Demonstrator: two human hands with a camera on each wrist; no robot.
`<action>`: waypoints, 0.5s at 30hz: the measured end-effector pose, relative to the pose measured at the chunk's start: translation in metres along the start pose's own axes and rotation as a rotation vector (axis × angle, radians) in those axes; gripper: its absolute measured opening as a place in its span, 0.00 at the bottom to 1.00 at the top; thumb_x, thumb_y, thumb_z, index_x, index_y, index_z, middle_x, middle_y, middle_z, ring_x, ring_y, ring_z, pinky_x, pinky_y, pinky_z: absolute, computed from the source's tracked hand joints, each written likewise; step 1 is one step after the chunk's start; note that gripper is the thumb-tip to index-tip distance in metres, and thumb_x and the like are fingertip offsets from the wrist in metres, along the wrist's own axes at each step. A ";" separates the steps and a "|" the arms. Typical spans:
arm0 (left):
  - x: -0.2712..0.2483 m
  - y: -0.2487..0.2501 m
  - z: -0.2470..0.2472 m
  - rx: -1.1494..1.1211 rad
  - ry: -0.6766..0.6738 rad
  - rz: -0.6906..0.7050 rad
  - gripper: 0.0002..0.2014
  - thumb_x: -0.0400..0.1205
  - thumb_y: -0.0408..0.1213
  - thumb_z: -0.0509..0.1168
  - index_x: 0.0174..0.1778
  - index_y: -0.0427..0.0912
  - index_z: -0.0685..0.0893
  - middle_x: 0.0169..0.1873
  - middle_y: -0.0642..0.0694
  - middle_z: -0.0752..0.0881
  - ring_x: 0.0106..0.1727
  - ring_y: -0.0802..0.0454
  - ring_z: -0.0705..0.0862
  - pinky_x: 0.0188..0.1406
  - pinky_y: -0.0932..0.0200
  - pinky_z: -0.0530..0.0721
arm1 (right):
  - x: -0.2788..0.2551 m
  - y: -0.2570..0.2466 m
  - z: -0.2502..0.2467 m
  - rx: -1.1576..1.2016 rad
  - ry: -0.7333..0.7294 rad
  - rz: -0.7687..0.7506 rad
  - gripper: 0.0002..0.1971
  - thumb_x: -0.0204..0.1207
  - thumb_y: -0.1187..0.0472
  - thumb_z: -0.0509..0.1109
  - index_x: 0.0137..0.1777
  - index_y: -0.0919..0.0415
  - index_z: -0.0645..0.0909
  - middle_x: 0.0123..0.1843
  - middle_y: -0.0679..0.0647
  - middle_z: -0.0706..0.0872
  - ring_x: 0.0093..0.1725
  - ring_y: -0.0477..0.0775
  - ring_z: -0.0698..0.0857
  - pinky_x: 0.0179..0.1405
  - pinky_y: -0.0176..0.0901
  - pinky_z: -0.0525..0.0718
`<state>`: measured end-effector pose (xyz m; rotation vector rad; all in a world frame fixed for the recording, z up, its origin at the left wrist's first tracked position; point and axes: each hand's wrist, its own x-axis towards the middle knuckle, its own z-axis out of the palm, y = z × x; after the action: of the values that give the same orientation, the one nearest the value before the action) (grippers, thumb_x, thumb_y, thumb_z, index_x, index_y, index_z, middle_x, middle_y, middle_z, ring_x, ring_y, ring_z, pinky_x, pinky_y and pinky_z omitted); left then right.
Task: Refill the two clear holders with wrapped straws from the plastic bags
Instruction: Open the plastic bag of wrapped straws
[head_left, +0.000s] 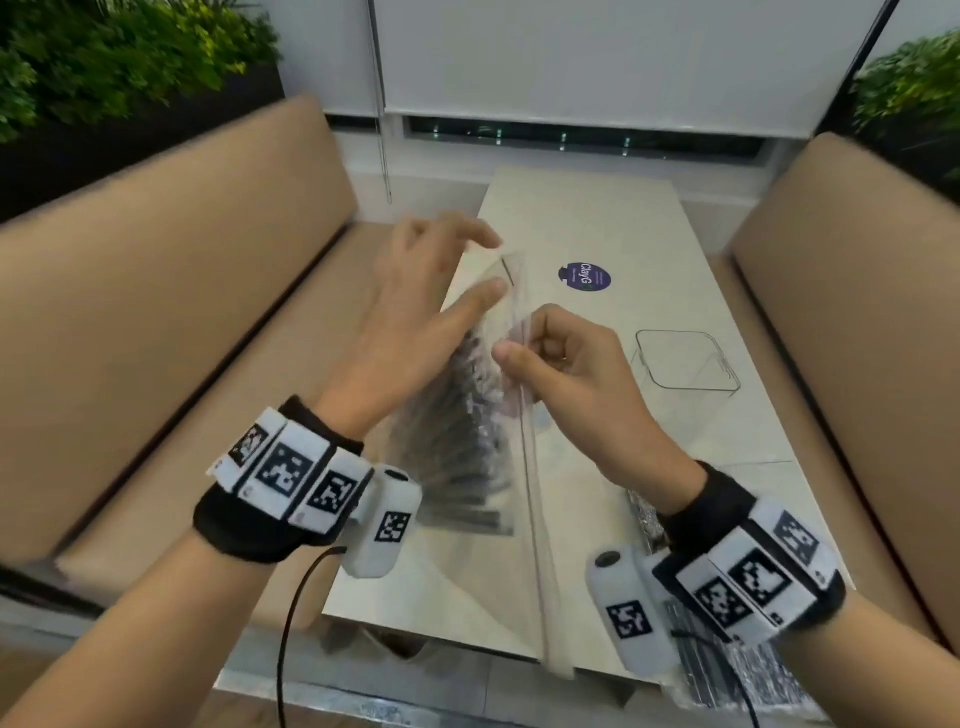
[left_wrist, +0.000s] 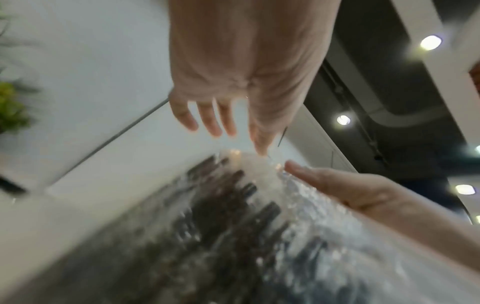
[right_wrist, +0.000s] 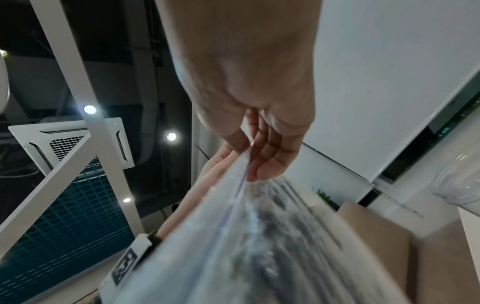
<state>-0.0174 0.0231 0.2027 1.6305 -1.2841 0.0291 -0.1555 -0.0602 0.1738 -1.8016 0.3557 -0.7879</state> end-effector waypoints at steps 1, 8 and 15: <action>-0.002 0.001 -0.001 0.065 0.130 -0.009 0.06 0.81 0.41 0.69 0.51 0.48 0.80 0.46 0.56 0.78 0.43 0.70 0.76 0.45 0.75 0.73 | 0.000 0.000 0.002 0.034 0.003 0.030 0.09 0.79 0.68 0.72 0.38 0.66 0.77 0.27 0.54 0.83 0.24 0.45 0.81 0.27 0.31 0.77; -0.012 -0.001 0.000 -0.295 -0.030 -0.371 0.09 0.76 0.41 0.75 0.36 0.43 0.82 0.31 0.41 0.86 0.29 0.53 0.84 0.30 0.59 0.85 | 0.007 -0.001 0.011 0.155 -0.192 0.182 0.12 0.86 0.66 0.63 0.41 0.68 0.80 0.29 0.45 0.85 0.27 0.43 0.83 0.27 0.33 0.82; -0.016 0.001 -0.008 -0.355 -0.105 -0.493 0.02 0.77 0.28 0.72 0.41 0.33 0.89 0.29 0.44 0.88 0.26 0.61 0.85 0.33 0.66 0.87 | 0.014 -0.005 0.008 0.227 -0.272 0.342 0.12 0.86 0.68 0.60 0.42 0.70 0.80 0.34 0.65 0.86 0.29 0.59 0.88 0.33 0.49 0.88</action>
<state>-0.0211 0.0397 0.1986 1.6049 -0.8702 -0.5607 -0.1407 -0.0603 0.1818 -1.5538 0.3655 -0.3240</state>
